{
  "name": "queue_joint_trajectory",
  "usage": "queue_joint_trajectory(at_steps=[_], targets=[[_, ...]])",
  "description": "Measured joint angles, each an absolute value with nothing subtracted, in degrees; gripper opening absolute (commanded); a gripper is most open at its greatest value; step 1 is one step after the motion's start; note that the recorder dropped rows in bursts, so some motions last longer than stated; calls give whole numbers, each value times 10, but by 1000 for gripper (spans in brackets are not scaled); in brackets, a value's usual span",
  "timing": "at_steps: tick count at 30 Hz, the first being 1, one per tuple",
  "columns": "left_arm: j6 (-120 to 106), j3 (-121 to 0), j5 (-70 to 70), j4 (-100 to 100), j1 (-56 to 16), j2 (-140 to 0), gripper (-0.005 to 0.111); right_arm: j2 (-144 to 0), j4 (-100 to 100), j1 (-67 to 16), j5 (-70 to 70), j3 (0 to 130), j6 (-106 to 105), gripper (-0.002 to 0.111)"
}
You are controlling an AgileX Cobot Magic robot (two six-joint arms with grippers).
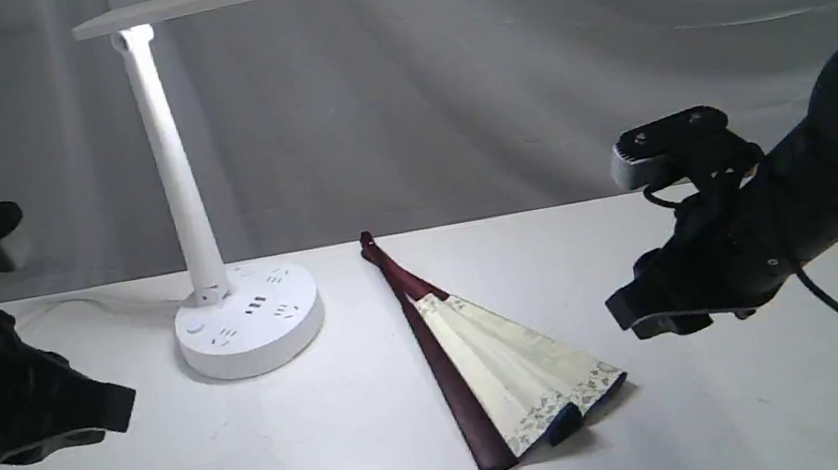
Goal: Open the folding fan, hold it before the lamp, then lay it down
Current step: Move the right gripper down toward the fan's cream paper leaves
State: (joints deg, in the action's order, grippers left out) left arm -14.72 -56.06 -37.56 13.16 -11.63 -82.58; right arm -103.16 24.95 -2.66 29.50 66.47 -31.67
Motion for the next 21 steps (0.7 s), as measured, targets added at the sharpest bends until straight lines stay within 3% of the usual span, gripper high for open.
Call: queue_joint_trajectory(at_steps=[13, 21], targets=[[-148, -561, -377, 122, -116, -827, 14, -1082, 340, -76, 206, 676, -435, 44], [-148, -561, -381, 122, -116, -827, 14, -1148, 339, -86, 303, 806, -388, 47]])
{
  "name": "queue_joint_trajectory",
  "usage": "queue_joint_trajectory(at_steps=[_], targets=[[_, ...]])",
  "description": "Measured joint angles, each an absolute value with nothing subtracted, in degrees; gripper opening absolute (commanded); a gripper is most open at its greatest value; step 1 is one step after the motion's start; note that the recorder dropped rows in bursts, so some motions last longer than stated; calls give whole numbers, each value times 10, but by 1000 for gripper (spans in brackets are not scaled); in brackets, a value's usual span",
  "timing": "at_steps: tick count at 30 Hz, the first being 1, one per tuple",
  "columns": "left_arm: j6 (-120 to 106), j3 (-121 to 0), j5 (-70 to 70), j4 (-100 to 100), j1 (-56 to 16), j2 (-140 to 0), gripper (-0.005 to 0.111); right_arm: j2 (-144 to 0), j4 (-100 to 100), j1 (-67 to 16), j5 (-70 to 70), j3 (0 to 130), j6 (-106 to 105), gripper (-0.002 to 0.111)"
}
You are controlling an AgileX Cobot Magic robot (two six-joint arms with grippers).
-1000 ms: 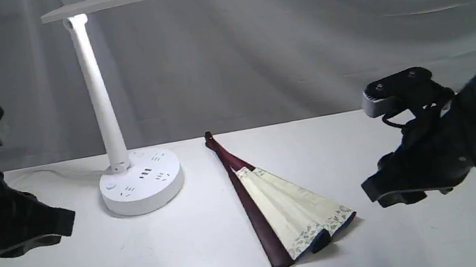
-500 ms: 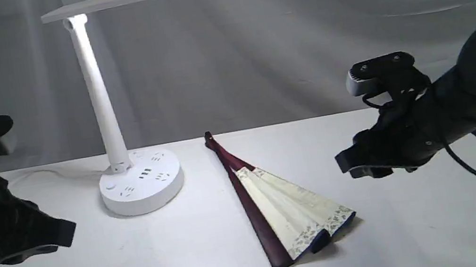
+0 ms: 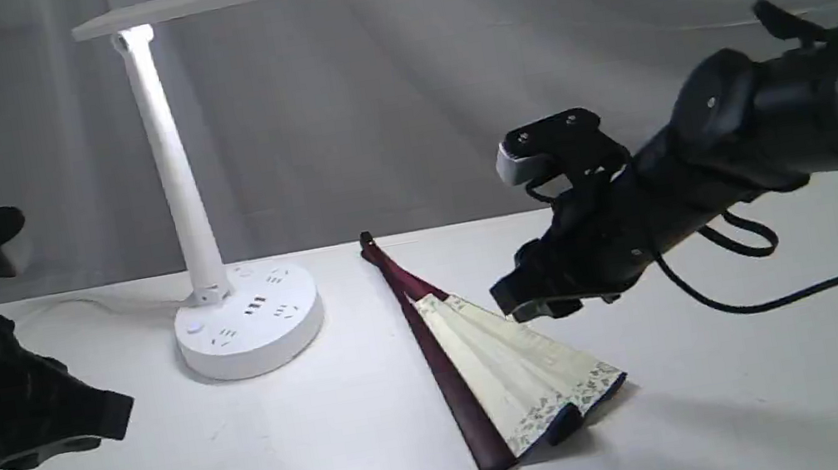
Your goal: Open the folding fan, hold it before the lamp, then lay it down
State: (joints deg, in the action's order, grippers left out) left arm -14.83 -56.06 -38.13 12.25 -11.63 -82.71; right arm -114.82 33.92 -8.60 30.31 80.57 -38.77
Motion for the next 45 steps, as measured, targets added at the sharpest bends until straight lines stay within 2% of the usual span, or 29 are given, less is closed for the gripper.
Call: queue_joint_trajectory(at_steps=[5, 13, 20, 38, 45], targets=[[-148, -561, -384, 121, -116, -827, 14, -1185, 335, -102, 310, 856, -390, 56], [-148, -561, -385, 121, -116, -827, 14, -1233, 263, -151, 267, 876, -378, 55], [-148, -561, -386, 121, -116, -827, 14, -1266, 247, -149, 211, 879, -360, 55], [-148, -561, -386, 121, -116, -827, 14, -1300, 232, -149, 200, 879, -363, 55], [-148, -561, -386, 121, -116, -827, 14, -1303, 198, -149, 200, 879, -363, 46]])
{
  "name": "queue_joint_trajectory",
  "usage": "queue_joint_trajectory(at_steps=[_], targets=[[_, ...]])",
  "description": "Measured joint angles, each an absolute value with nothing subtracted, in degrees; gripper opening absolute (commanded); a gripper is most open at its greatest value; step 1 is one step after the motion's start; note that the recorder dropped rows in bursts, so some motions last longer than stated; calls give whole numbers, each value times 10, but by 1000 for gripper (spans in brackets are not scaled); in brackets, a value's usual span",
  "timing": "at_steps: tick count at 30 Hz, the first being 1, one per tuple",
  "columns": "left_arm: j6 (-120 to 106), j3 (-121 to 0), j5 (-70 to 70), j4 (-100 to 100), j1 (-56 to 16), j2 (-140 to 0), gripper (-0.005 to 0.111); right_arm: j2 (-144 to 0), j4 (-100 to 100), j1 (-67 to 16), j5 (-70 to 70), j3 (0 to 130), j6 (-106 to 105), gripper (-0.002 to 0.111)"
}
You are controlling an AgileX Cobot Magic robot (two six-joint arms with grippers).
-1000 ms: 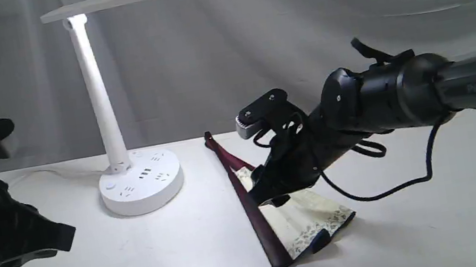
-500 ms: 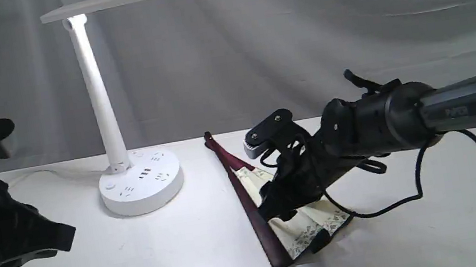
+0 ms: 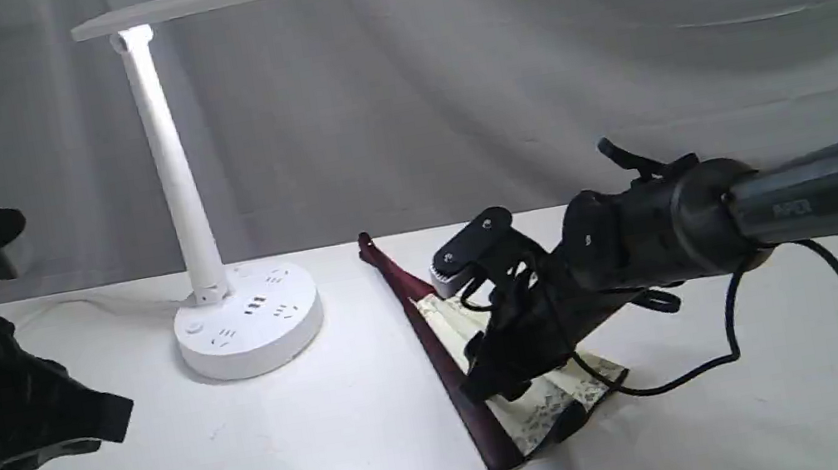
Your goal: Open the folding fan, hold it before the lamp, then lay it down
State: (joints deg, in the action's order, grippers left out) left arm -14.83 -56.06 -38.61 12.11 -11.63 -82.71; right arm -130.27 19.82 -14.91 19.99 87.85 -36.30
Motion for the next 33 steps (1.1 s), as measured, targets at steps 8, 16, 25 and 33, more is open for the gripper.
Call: queue_joint_trajectory(at_steps=[8, 16, 25, 33], targets=[[-148, -561, -386, 121, -116, -827, 14, -1300, 116, -149, 237, 886, -363, 27], [-148, -561, -386, 121, -116, -827, 14, -1295, 38, -149, 289, 891, -363, 22], [-148, -561, -386, 121, -116, -827, 14, -1285, -62, -149, 393, 892, -375, 22], [-148, -561, -386, 121, -116, -827, 14, -1284, -145, -150, 475, 897, -378, 22]])
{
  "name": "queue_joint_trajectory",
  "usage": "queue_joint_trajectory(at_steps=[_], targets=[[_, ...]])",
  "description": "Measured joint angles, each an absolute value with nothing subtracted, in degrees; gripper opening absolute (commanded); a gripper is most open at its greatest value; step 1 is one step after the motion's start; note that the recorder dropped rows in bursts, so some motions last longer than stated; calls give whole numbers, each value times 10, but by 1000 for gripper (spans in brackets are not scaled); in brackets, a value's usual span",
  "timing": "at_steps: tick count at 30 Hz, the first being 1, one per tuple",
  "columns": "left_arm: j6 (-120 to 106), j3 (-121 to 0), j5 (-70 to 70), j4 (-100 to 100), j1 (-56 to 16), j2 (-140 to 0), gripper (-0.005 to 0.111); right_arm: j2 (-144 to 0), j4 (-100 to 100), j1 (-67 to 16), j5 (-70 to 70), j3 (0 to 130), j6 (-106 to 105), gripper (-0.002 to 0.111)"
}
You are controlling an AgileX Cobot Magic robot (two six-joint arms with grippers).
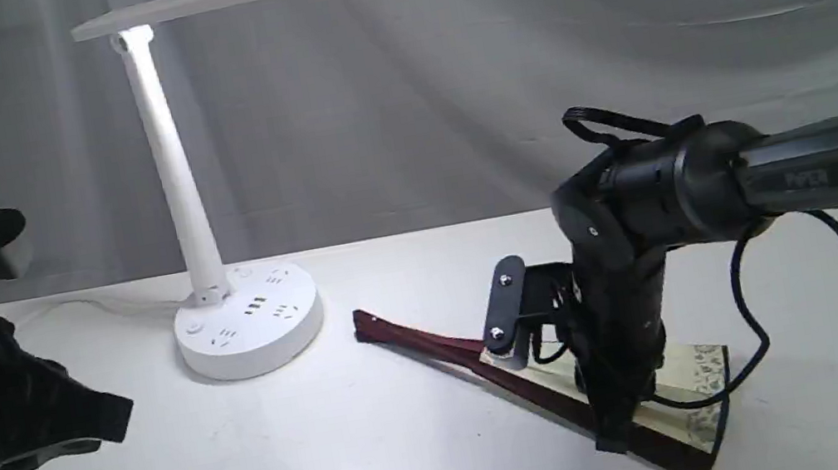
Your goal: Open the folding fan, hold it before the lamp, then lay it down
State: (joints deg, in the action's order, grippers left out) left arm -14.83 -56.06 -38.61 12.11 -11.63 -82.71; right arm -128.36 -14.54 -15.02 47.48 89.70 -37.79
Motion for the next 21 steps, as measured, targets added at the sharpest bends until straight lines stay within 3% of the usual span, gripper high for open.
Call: queue_joint_trajectory(at_steps=[21], targets=[[-148, -561, -388, 121, -116, -827, 14, -1273, -315, -150, 543, 884, -494, 27]])
